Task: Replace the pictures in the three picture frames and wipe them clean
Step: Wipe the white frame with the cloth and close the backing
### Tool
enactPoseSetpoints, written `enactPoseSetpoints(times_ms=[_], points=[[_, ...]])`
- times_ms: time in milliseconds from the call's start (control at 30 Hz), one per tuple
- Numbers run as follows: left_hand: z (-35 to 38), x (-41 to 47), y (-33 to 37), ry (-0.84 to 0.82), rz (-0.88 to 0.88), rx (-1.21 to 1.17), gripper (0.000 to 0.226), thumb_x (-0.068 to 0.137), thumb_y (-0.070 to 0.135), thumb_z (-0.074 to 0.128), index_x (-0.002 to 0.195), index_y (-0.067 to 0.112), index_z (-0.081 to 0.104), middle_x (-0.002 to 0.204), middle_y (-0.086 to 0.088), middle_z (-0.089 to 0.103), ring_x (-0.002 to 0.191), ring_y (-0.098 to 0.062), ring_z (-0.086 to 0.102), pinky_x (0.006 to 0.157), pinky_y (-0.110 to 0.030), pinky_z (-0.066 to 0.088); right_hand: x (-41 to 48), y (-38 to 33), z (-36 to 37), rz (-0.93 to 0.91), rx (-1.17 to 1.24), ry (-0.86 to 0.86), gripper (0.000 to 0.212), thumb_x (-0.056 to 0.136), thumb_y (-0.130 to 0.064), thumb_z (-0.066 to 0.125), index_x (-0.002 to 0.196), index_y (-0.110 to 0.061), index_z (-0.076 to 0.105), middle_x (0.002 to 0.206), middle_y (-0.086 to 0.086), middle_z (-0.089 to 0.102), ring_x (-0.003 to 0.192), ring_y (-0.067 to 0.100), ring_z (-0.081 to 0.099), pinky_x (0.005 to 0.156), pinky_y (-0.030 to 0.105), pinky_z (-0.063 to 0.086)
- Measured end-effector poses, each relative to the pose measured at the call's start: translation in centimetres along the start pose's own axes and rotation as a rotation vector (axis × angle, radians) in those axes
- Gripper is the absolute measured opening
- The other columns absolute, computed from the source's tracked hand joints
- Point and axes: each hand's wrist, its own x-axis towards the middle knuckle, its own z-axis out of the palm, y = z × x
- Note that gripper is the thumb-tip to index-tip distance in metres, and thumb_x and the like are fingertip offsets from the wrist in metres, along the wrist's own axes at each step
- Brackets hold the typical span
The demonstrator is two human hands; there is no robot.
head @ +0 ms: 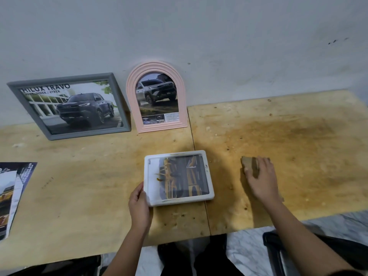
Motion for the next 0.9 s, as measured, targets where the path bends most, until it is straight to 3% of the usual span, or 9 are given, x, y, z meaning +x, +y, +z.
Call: enactPoseSetpoints(times_ms=[100,233,300,367,467,567,700,833,900], points=[[0.7,-0.4,-0.6,0.070,0.081,0.139,0.034,0.097,0.002,0.037,0.127,0.002,0.052,0.132,-0.012,0.048,0.114,-0.021,0.049,0.090,-0.027,0.041,-1.1,3.1,2.2,-0.123,-0.200,-0.087,0.061,0.099,-0.045,0.031,0.150,-0.017,0.012,0.159,0.004,0.006,0.146,0.022,0.001,0.117,0.042,0.004],[1.1,-1.2,-1.1,0.108,0.186,0.297,0.034,0.099,0.006,0.036,0.129,0.005,0.052,0.132,-0.007,0.048,0.121,-0.022,0.045,0.098,-0.027,0.034,-0.8,3.3,2.9,-0.126,-0.095,0.030,0.052,0.101,-0.038,0.024,0.145,-0.012,0.033,0.152,0.008,0.030,0.143,0.024,0.023,0.115,0.039,0.016],[1.1,-1.3,-1.5,0.109,0.217,0.347,0.035,0.099,0.008,0.035,0.131,0.007,0.051,0.134,-0.006,0.048,0.122,-0.020,0.044,0.098,-0.026,0.033,-0.7,2.6,2.1,-0.009,0.147,0.128,0.060,0.097,-0.047,0.024,0.132,-0.005,0.050,0.129,0.017,0.056,0.124,0.033,0.048,0.098,0.040,0.038],[1.0,-1.4,-1.8,0.103,0.249,0.392,0.035,0.100,0.010,0.035,0.132,0.008,0.050,0.135,-0.006,0.049,0.123,-0.020,0.044,0.099,-0.026,0.033,-0.2,2.0,0.9,0.168,0.516,0.195,0.053,0.099,-0.044,0.029,0.113,0.000,0.057,0.099,0.019,0.062,0.098,0.036,0.058,0.079,0.039,0.045],[0.6,-1.6,-2.3,0.075,0.308,0.474,0.036,0.100,0.011,0.036,0.132,0.009,0.050,0.133,-0.007,0.051,0.120,-0.020,0.046,0.098,-0.026,0.034,1.9,1.3,-1.2,0.442,1.282,0.040,0.032,0.097,-0.031,0.044,0.112,-0.011,0.063,0.119,0.017,0.062,0.109,0.031,0.059,0.099,0.043,0.046],[0.3,-1.7,-2.5,0.059,0.345,0.557,0.036,0.098,0.008,0.038,0.132,0.006,0.050,0.132,-0.008,0.052,0.120,-0.022,0.047,0.099,-0.027,0.034,2.6,0.0,-2.0,0.489,1.606,-0.206,0.035,0.093,-0.035,0.046,0.092,-0.017,0.076,0.108,0.012,0.070,0.095,0.022,0.069,0.088,0.037,0.053],[0.0,-1.7,-2.0,0.021,0.341,0.560,0.035,0.097,0.006,0.041,0.130,0.004,0.051,0.124,-0.006,0.050,0.109,-0.012,0.046,0.096,-0.024,0.034,2.6,-2.8,-1.4,0.456,1.675,-0.328,0.037,0.088,-0.036,0.048,0.108,-0.013,0.070,0.107,0.011,0.071,0.097,0.024,0.069,0.084,0.037,0.056],[-1.0,-1.0,-1.3,-0.039,0.318,0.515,0.031,0.096,0.005,0.045,0.125,0.007,0.055,0.113,-0.004,0.050,0.102,-0.013,0.051,0.085,-0.014,0.037,2.7,-5.1,-0.9,0.446,1.458,-0.396,0.036,0.093,-0.035,0.044,0.090,-0.013,0.072,0.084,0.008,0.072,0.080,0.023,0.066,0.067,0.029,0.053],[-1.6,-0.4,-1.0,-0.071,0.296,0.498,0.030,0.095,0.006,0.048,0.123,0.006,0.057,0.110,-0.003,0.051,0.100,-0.013,0.053,0.085,-0.017,0.041,3.0,-6.3,-1.1,0.419,1.277,-0.362,0.031,0.095,-0.030,0.044,0.101,-0.008,0.064,0.085,0.009,0.068,0.077,0.022,0.063,0.059,0.027,0.052]])
